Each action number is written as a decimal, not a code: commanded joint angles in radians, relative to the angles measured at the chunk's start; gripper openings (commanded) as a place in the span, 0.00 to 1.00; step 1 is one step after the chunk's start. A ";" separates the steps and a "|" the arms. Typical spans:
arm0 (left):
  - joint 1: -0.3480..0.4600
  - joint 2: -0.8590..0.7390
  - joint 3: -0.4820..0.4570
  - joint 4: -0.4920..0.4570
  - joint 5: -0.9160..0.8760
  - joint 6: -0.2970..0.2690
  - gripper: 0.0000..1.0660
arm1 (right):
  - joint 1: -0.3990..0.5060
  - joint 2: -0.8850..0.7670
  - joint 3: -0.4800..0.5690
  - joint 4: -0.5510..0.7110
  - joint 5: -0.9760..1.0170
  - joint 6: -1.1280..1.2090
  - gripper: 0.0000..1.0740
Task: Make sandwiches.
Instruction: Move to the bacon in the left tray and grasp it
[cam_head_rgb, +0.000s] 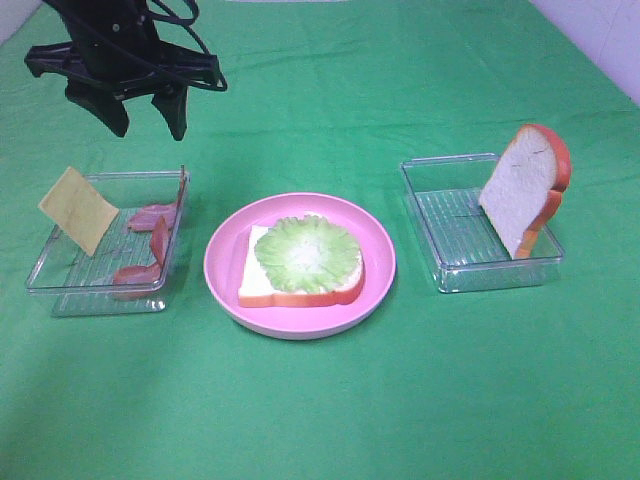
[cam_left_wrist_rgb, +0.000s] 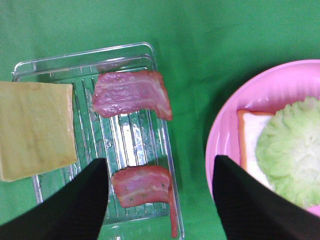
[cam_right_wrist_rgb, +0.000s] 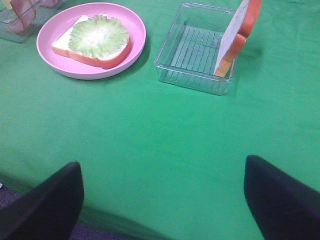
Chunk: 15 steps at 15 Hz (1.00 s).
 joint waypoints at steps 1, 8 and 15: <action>-0.002 0.085 -0.088 0.009 0.087 -0.007 0.56 | 0.000 -0.012 0.000 -0.002 -0.009 -0.002 0.74; -0.002 0.269 -0.188 0.019 0.132 -0.031 0.56 | 0.000 -0.012 0.000 -0.002 -0.009 -0.002 0.74; -0.002 0.292 -0.188 -0.008 0.054 -0.040 0.51 | 0.000 -0.012 0.000 -0.002 -0.009 -0.002 0.74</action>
